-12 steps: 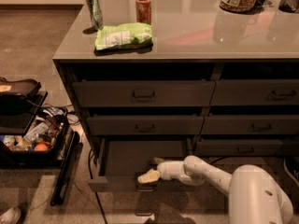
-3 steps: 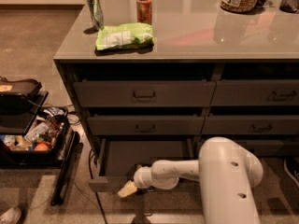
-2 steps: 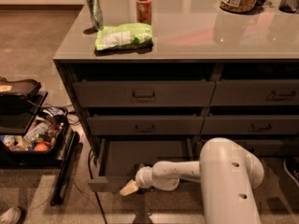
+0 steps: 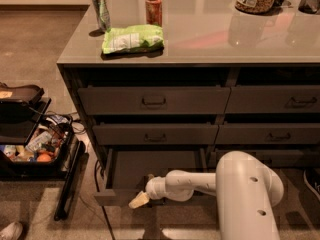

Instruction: Close bottom drawer

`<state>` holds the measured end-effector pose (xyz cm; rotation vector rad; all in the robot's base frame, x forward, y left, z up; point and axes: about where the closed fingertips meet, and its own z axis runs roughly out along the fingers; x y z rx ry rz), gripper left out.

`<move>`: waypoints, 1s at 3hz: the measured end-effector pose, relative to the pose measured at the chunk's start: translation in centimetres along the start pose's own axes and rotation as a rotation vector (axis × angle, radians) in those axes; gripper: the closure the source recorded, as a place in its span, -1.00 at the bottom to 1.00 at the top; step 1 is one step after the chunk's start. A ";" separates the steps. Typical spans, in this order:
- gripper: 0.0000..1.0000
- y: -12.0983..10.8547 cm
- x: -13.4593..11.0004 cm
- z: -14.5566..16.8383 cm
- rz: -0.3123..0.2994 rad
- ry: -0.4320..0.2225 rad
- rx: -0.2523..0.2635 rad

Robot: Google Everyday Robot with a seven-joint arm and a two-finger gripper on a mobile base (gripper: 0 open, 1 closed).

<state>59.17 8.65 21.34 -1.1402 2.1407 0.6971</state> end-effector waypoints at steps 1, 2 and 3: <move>-1.00 0.9 -0.8 0.0 -0.005 -0.014 -0.067; -1.00 0.9 -0.8 0.0 -0.005 -0.014 -0.067; -1.00 1.1 -1.0 0.3 -0.014 -0.062 -0.115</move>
Offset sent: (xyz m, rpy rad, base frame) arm 0.0007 0.0065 0.0078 0.0390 0.0188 0.0425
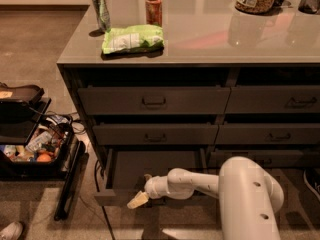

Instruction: Close bottom drawer

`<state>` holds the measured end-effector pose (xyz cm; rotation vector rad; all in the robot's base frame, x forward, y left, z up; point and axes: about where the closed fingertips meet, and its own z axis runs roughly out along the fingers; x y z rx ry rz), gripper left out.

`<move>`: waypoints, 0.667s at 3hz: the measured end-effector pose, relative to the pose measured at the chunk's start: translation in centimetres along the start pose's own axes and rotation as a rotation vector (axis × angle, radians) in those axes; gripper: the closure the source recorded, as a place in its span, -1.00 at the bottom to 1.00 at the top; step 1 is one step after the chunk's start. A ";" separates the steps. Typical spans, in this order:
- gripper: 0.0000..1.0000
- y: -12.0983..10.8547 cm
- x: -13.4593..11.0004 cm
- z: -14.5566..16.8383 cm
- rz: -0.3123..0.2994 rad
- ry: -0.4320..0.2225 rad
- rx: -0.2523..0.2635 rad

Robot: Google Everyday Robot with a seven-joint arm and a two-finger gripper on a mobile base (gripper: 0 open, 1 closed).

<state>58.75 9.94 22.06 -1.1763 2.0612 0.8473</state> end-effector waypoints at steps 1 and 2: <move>-1.00 0.5 -0.8 0.0 -0.011 -0.028 -0.063; -1.00 0.6 -0.8 0.1 -0.011 -0.027 -0.064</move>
Offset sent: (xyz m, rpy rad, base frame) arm 0.0008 0.0053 0.0057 0.0477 0.0060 0.0430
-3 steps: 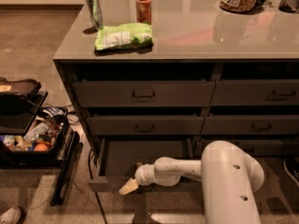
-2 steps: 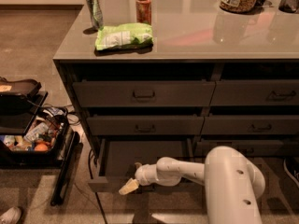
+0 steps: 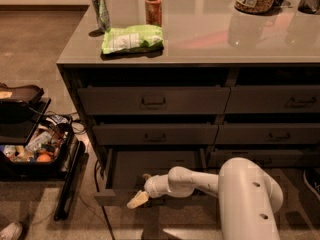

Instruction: Close bottom drawer

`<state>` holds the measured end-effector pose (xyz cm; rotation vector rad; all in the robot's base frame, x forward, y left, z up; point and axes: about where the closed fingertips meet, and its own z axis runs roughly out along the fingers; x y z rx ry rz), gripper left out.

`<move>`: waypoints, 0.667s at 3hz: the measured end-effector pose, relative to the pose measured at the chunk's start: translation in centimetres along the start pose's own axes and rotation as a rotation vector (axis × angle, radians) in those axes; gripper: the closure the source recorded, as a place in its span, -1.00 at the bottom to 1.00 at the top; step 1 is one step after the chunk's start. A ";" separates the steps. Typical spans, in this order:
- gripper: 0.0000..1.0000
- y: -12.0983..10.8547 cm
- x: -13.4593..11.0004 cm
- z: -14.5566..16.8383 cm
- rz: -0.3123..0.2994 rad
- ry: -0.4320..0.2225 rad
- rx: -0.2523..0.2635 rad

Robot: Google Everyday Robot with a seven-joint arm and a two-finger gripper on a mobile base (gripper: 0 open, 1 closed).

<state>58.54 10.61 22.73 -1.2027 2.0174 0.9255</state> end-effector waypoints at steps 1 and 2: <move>-1.00 -2.5 -0.8 0.1 -0.027 0.017 0.096; -1.00 -2.5 -0.8 0.1 -0.027 0.017 0.096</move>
Offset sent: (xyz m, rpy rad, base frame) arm 0.0178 -0.0023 0.0003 -0.0415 -0.0438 -0.0320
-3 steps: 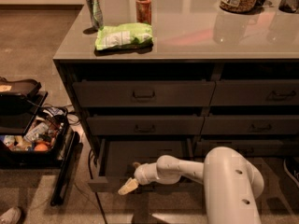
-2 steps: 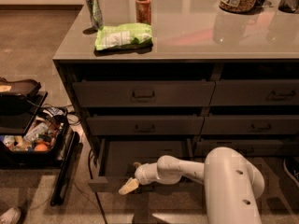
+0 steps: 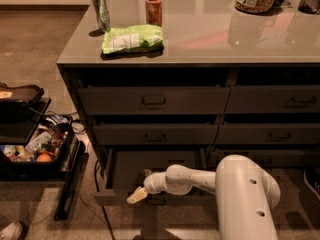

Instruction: Close bottom drawer

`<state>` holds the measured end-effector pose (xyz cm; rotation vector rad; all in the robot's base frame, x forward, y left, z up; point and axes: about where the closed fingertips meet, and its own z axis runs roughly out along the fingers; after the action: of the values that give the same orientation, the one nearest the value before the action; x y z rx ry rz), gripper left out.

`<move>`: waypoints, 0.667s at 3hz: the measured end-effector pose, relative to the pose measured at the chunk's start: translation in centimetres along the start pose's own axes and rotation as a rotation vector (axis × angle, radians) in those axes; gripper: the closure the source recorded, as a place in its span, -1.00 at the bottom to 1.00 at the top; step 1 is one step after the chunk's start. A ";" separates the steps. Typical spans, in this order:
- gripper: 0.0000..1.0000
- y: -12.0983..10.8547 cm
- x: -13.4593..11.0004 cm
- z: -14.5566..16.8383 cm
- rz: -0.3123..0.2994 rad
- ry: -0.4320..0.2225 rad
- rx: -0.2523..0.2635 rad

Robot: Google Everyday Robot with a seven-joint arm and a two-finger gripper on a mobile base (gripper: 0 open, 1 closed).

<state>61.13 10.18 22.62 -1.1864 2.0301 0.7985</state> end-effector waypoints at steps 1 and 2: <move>-1.00 -1.0 -0.3 0.0 0.004 -0.022 -0.025; -1.00 -5.5 2.0 0.1 0.103 -0.008 -0.002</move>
Offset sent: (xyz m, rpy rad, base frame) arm 0.0997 -0.0979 -0.0649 0.0026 0.1742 -0.2174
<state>65.27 7.01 20.06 -1.0854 2.0979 0.8537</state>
